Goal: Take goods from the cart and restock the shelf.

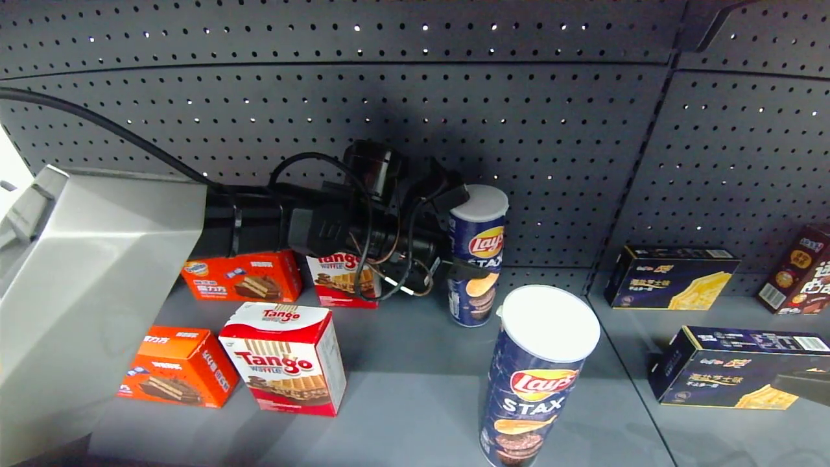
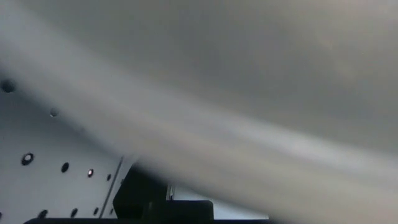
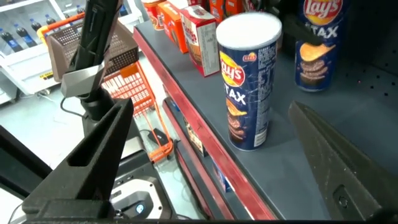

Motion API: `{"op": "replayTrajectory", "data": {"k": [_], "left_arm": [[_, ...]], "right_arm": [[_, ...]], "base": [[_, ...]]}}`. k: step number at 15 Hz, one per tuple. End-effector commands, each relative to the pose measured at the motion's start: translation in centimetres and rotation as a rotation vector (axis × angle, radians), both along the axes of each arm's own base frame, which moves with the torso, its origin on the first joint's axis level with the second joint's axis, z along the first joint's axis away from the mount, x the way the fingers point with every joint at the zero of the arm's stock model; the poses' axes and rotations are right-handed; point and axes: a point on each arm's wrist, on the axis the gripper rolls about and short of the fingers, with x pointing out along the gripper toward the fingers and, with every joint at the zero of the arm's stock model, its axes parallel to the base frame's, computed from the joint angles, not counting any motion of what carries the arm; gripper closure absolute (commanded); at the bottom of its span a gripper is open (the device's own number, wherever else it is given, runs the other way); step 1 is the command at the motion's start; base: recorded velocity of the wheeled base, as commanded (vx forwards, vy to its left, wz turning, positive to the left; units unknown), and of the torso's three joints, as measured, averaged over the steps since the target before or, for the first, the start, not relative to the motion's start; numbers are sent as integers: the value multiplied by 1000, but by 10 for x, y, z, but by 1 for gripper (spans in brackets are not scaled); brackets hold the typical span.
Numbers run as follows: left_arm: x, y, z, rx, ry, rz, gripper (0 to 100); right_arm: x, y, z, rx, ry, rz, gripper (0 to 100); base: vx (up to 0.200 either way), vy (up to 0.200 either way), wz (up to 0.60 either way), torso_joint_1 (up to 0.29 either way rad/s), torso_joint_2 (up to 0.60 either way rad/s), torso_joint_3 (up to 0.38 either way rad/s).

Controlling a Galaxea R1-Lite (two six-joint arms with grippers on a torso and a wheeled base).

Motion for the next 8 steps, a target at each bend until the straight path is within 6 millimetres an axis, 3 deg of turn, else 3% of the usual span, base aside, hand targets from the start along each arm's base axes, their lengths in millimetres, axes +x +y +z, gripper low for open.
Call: {"op": "replayTrajectory", "data": {"k": [1,8], "left_arm": [[3,-1,-4,2,4,1,100],[5,-2,-10,8,15,1,100]], "right_arm": [[0,0,-1,-1,4,0,0],[-2,-1,-5,-1,9,0,0]], "base": [[0,0,0,0,0,0],[0,0,0,0,0,0]]}}
